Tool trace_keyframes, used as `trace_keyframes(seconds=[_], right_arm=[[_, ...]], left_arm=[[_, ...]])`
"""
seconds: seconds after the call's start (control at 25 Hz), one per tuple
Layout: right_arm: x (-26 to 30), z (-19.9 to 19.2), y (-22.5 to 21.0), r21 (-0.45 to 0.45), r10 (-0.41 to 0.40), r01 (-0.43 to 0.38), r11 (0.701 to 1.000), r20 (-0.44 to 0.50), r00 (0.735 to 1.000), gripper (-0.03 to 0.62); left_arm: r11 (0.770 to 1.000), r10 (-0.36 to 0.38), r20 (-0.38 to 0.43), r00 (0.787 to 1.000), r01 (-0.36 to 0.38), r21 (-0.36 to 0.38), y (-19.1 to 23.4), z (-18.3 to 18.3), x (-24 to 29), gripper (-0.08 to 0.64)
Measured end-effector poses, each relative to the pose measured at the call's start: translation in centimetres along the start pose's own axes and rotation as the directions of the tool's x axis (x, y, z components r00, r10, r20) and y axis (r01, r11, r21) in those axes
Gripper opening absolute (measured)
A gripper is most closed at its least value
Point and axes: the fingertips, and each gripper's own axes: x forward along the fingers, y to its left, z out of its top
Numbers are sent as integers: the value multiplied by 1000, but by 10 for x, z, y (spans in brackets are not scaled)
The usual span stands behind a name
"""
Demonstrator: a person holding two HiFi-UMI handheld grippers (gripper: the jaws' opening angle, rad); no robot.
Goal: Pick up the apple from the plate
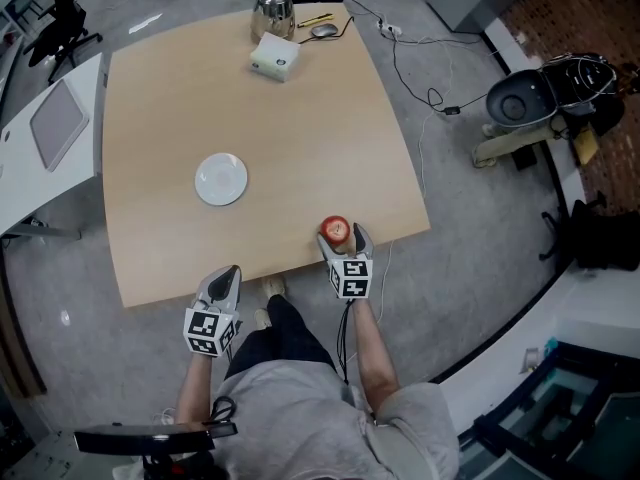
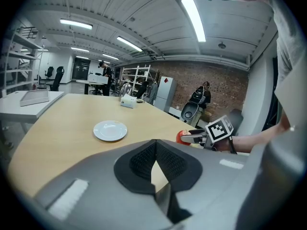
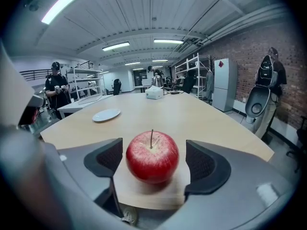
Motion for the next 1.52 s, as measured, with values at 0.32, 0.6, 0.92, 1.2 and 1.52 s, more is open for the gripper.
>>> trace_keyframes(seconds=[0.32, 0.6, 0.92, 1.2, 1.52], right_arm=[[-7, 6, 3, -1, 12, -12, 1000, 23, 1000, 397], [-13, 12, 3, -14, 12, -11, 1000, 32, 999, 377], [-19, 17, 9, -32, 22, -21, 999, 44, 999, 328], [-28, 27, 12, -53, 12, -8, 999, 77, 997, 262], [-41, 42, 20, -74, 15, -6, 997, 124, 992, 207]], left_arm=[[1000, 11, 14, 1000, -11, 0, -2, 0, -6, 20], [1000, 25, 22, 999, -25, -4, -3, 3, -12, 20], [1000, 25, 32, 999, -25, -3, -4, 5, -13, 20], [1000, 28, 47, 999, -29, 2, -3, 10, -15, 20], [999, 42, 70, 997, -42, 12, -1, 17, -24, 20]])
